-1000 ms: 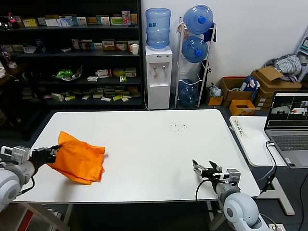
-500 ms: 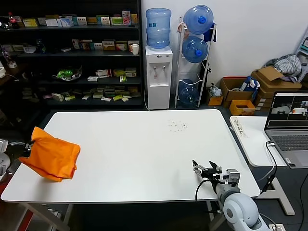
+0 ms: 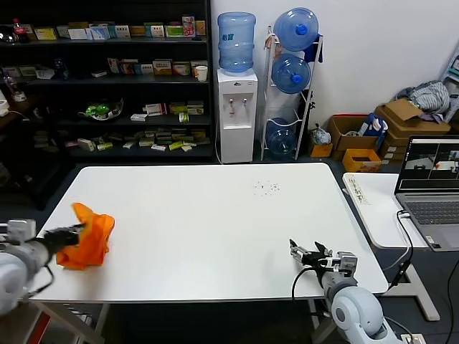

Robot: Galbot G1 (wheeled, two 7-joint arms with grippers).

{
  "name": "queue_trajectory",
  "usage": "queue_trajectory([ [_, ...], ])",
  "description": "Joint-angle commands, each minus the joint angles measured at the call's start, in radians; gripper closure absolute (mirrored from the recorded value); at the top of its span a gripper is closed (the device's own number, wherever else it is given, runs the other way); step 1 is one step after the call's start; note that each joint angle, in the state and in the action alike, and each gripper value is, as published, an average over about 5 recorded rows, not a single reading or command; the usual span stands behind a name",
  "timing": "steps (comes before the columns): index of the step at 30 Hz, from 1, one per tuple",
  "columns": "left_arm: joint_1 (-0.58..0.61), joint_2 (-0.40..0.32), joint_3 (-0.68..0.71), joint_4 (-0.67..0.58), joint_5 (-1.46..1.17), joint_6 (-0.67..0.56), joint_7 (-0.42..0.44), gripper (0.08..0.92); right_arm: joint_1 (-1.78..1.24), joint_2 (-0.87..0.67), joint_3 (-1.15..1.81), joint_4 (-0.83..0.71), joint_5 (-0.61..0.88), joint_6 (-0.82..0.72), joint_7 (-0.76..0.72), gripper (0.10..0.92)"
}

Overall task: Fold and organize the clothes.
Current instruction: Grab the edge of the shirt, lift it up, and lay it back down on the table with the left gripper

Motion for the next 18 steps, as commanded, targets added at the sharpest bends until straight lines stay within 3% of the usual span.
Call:
queue_trajectory([
  [1,-0.325,-0.543,0.528,-0.129,-0.292,-0.074,-0.375,0.895,0.005,0.039,0.008,-0.052,-0.053,-0.015,0.015,0.203],
  [4,-0.411,-0.655,0.593,-0.057,-0.248,-0.073,-0.402,0.895,0.0,0.059,0.012,-0.05,-0.067,-0.021,0.021,0.203],
  [7,-0.443,-0.715,0.645,0.007,-0.157,-0.072,-0.377,0.895,-0.006,0.075,0.015,-0.04,-0.076,-0.025,0.025,0.203],
  [12,-0.47,-0.775,0.649,0.097,-0.054,-0.088,-0.31,0.895,-0.012,0.085,0.017,-0.033,-0.081,-0.024,0.024,0.203],
  [18,-0.489,-0.81,0.658,0.136,-0.031,-0.092,-0.301,0.895,-0.006,0.087,0.011,-0.034,-0.08,-0.021,0.022,0.203],
])
